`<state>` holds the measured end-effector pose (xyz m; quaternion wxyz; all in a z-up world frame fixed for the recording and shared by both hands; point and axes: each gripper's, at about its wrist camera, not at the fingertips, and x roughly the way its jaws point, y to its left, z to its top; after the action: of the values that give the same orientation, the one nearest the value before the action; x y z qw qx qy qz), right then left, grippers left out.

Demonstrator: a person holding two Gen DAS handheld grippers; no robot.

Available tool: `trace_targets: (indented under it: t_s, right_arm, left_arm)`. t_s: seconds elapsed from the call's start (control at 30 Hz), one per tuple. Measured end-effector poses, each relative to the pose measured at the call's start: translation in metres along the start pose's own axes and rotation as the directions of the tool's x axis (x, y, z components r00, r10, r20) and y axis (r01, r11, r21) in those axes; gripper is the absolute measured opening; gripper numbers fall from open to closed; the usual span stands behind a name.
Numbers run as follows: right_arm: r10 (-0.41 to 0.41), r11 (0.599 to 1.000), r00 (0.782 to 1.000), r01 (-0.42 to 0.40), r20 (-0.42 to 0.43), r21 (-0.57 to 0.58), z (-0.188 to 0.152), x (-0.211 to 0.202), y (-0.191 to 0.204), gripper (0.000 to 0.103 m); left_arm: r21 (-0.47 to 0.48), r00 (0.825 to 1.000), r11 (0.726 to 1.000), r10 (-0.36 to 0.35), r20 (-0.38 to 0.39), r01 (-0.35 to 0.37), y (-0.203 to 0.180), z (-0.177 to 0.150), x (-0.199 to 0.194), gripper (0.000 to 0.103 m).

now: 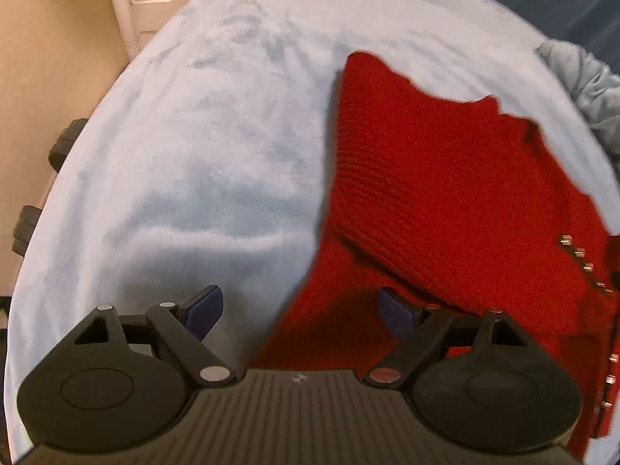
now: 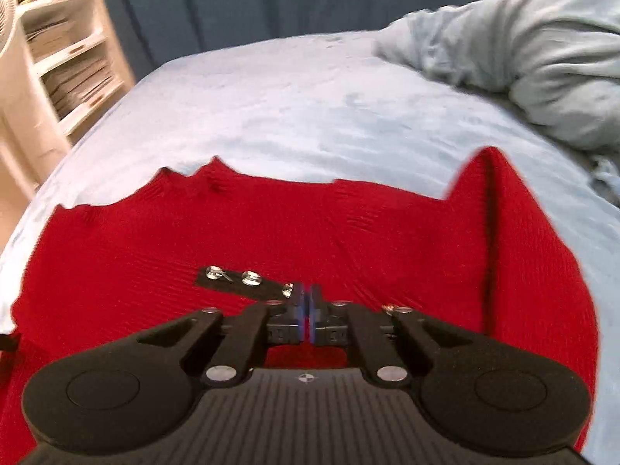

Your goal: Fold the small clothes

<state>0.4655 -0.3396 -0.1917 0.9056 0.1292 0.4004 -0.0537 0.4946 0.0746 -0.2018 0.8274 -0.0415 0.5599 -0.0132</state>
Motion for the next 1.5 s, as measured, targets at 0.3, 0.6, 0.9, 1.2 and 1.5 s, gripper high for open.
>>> trace_targets:
  t_s: [0.3, 0.6, 0.9, 1.2, 1.5]
  right_arm:
    - [0.034, 0.963, 0.992, -0.065, -0.123, -0.262, -0.006, 0.059, 0.031, 0.033]
    - [0.138, 0.905, 0.977, -0.058, 0.163, -0.421, 0.034, -0.018, 0.067, 0.006]
    - [-0.071, 0.983, 0.997, 0.069, -0.005, -0.173, 0.004, 0.036, 0.005, 0.041]
    - [-0.124, 0.990, 0.988, 0.117, 0.093, 0.083, -0.047, -0.068, -0.092, 0.058]
    - [-0.162, 0.986, 0.987, 0.162, 0.009, -0.038, -0.105, -0.085, -0.117, 0.070]
  left_arm:
    - [0.018, 0.996, 0.996, 0.084, 0.036, -0.084, 0.016, 0.012, 0.020, 0.090]
    - [-0.035, 0.993, 0.996, 0.079, 0.083, -0.076, 0.030, 0.005, 0.012, 0.091]
    - [-0.039, 0.988, 0.999, 0.037, 0.147, -0.031, 0.020, -0.008, -0.017, 0.093]
    - [0.104, 0.973, 0.992, 0.052, 0.224, -0.077, -0.041, 0.048, 0.000, 0.095]
    - [0.046, 0.967, 0.985, 0.156, 0.200, -0.169, -0.040, 0.054, 0.026, 0.095]
